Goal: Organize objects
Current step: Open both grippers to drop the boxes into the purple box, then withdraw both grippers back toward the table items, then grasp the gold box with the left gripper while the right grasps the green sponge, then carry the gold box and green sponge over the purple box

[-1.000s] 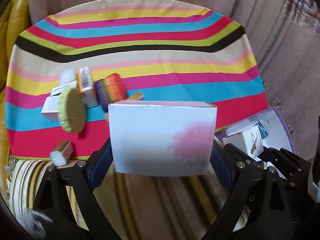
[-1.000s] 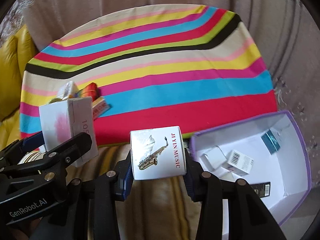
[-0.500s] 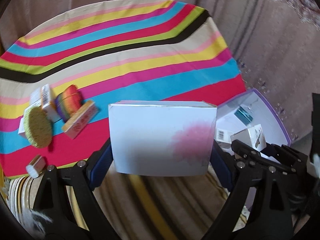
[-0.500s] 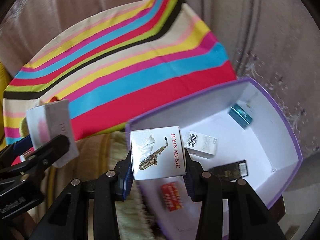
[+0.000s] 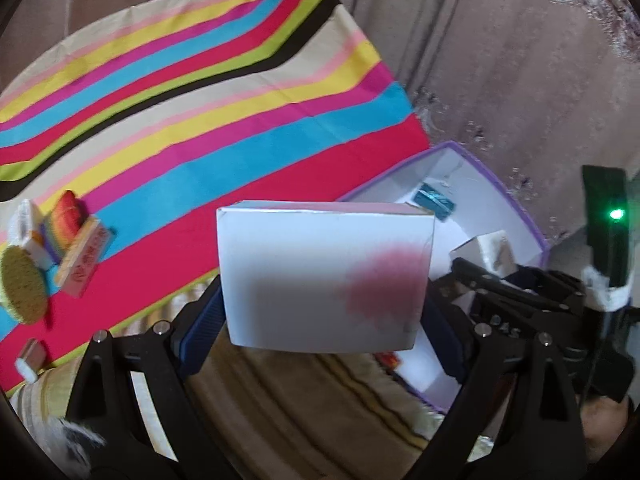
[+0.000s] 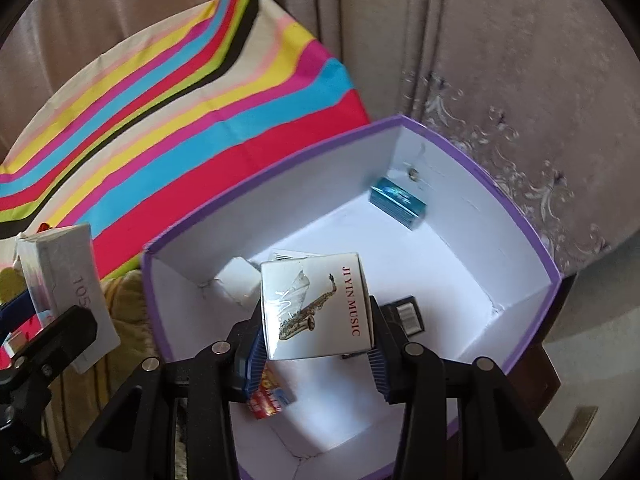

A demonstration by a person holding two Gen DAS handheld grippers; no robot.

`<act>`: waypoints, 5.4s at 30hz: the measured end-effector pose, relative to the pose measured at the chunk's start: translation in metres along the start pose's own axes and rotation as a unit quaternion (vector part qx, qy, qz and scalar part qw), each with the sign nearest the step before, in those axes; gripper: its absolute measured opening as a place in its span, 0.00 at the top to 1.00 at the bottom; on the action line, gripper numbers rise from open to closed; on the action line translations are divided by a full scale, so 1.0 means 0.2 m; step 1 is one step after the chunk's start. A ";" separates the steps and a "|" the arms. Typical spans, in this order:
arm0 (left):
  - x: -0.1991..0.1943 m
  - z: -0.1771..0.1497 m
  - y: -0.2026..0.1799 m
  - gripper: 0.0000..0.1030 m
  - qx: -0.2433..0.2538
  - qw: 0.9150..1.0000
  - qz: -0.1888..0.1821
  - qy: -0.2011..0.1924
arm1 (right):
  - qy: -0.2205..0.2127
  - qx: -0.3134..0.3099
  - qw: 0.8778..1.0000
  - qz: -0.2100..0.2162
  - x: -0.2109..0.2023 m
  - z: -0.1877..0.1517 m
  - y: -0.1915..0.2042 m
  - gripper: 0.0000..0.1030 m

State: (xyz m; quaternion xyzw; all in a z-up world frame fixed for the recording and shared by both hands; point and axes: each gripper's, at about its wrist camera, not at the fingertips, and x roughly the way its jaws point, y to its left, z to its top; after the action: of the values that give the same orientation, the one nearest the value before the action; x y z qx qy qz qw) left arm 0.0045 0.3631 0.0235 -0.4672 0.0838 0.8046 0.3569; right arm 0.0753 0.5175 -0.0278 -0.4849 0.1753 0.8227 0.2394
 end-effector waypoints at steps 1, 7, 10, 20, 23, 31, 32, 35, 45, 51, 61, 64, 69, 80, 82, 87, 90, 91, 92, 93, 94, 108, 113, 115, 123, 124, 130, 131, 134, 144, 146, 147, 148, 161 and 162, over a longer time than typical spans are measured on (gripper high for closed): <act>0.00 0.00 0.00 0.09 -0.002 1.000 -0.013 0.001 | 0.002 0.003 1.000 -0.002 0.00 0.00 -0.01 0.56; 0.00 0.01 0.00 0.04 -0.024 0.998 -0.057 -0.004 | 0.008 0.019 1.000 -0.004 0.01 -0.01 -0.05 0.40; 0.01 0.01 0.04 0.04 -0.044 0.996 -0.084 0.004 | 0.003 0.017 1.000 -0.004 0.01 0.00 -0.04 0.36; -0.05 -0.02 0.14 0.04 -0.084 0.992 -0.090 0.010 | -0.004 0.000 1.000 -0.004 -0.02 0.02 0.01 0.33; -0.08 -0.03 0.19 0.04 -0.096 0.992 -0.076 0.004 | -0.005 -0.004 1.000 0.006 -0.04 0.02 0.03 0.33; -0.20 -0.11 0.39 0.04 -0.147 0.988 -0.050 -0.020 | -0.006 -0.032 0.999 0.040 -0.08 0.01 0.18 0.33; -0.22 -0.12 0.42 0.04 -0.154 0.987 -0.045 -0.025 | -0.006 -0.039 0.998 0.044 -0.09 0.00 0.21 0.33; -0.31 -0.18 0.53 0.04 -0.178 0.983 -0.028 -0.043 | -0.003 -0.060 0.997 0.056 -0.10 -0.01 0.29 0.33; -0.58 -0.42 0.90 0.12 -0.266 0.959 0.018 -0.091 | -0.003 -0.122 0.990 0.069 -0.14 -0.07 0.50 0.32; -0.65 -0.55 1.09 0.19 -0.302 0.947 0.065 -0.093 | 0.000 -0.139 0.987 0.078 -0.14 -0.08 0.58 0.32; -0.51 -0.53 1.29 0.30 -0.302 0.947 0.104 -0.024 | 0.001 -0.176 0.979 0.104 -0.16 -0.10 0.77 0.32; -0.44 -0.49 1.30 0.31 -0.286 0.952 0.109 0.001 | 0.002 -0.186 0.976 0.114 -0.16 -0.10 0.83 0.32; -0.34 -0.46 1.35 0.49 -0.280 0.954 0.106 0.027 | 0.001 -0.205 0.970 0.129 -0.17 -0.11 0.95 0.32; -0.37 -0.57 1.45 0.68 -0.341 0.937 0.076 -0.010 | -0.004 -0.256 0.951 0.175 -0.18 -0.17 1.31 0.32; -0.41 -0.61 1.48 0.68 -0.363 0.927 0.084 -0.027 | -0.010 -0.264 0.947 0.186 -0.20 -0.17 1.37 0.32; -0.48 -0.69 1.56 0.68 -0.413 0.903 0.097 -0.064 | -0.025 -0.296 0.931 0.212 -0.23 -0.20 1.58 0.32; -0.53 -0.73 1.59 0.68 -0.432 0.892 0.104 -0.085 | -0.024 -0.312 0.923 0.226 -0.23 -0.22 1.70 0.32; -0.53 -0.75 1.60 0.68 -0.439 0.888 0.105 -0.091 | -0.024 -0.315 0.921 0.226 -0.22 -0.22 1.72 0.32; -0.53 -0.76 1.61 0.68 -0.446 0.884 0.104 -0.095 | -0.023 -0.319 0.920 0.227 -0.22 -0.23 1.76 0.32; -0.53 -0.77 1.63 0.68 -0.452 0.880 0.102 -0.099 | -0.023 -0.322 0.919 0.228 -0.21 -0.23 1.78 0.32; -0.53 -0.78 1.64 0.68 -0.459 0.877 0.099 -0.102 | -0.023 -0.324 0.918 0.228 -0.21 -0.24 1.80 0.32; -0.53 -0.77 1.61 0.68 -0.460 0.877 0.091 -0.105 | 0.005 -0.332 0.925 0.186 0.00 -0.22 2.04 0.59; -0.52 -0.74 1.60 0.68 -0.454 0.880 0.096 -0.102 | 0.029 -0.324 0.925 0.194 0.05 -0.21 2.03 0.83; -0.53 -0.75 1.59 0.68 -0.449 0.882 0.100 -0.101 | 0.031 -0.320 0.925 0.203 0.05 -0.21 2.02 0.83; -0.57 -0.72 1.52 0.68 -0.422 0.893 0.118 -0.104 | 0.024 -0.299 0.926 0.230 -0.03 -0.20 1.86 0.83; -0.57 -0.71 1.51 0.68 -0.420 0.894 0.120 -0.104 | 0.023 -0.296 0.926 0.233 -0.03 -0.20 1.84 0.83; -0.57 -0.67 1.44 0.68 -0.409 0.900 0.114 -0.101 | 0.022 -0.271 0.930 0.246 -0.08 -0.19 1.72 0.83; -0.57 -0.66 1.42 0.68 -0.406 0.901 0.112 -0.100 | 0.022 -0.267 0.931 0.247 -0.08 -0.18 1.70 0.83; -0.55 -0.63 1.37 0.68 -0.394 0.907 0.110 -0.098 | 0.019 -0.256 0.934 0.250 -0.09 -0.17 1.64 0.83; -0.51 -0.52 1.23 0.68 -0.367 0.920 0.101 -0.088 | 0.009 -0.222 0.941 0.255 -0.13 -0.13 1.44 0.83; -0.49 -0.50 1.20 0.68 -0.359 0.924 0.097 -0.085 | 0.008 -0.215 0.943 0.254 -0.13 -0.12 1.39 0.83; -0.49 -0.49 1.18 0.68 -0.355 0.926 0.096 -0.084 | 0.008 -0.212 0.944 0.254 -0.13 -0.11 1.37 0.83; -0.48 -0.48 1.17 0.68 -0.352 0.928 0.094 -0.082 | 0.008 -0.209 0.945 0.254 -0.14 -0.11 1.36 0.83; -0.38 -0.35 0.98 0.68 -0.311 0.946 0.067 -0.067 | 0.002 -0.167 0.955 0.244 -0.14 -0.07 1.10 0.83; -0.38 -0.34 0.97 0.68 -0.310 0.946 0.065 -0.066 | 0.002 -0.163 0.956 0.243 -0.14 -0.07 1.08 0.83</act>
State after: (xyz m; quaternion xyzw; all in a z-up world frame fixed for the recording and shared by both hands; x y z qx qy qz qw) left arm -0.0514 0.1517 0.0081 -0.4939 -0.1632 0.8414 0.1465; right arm -0.0246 0.3270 0.0036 -0.4616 0.1515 0.8726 -0.0507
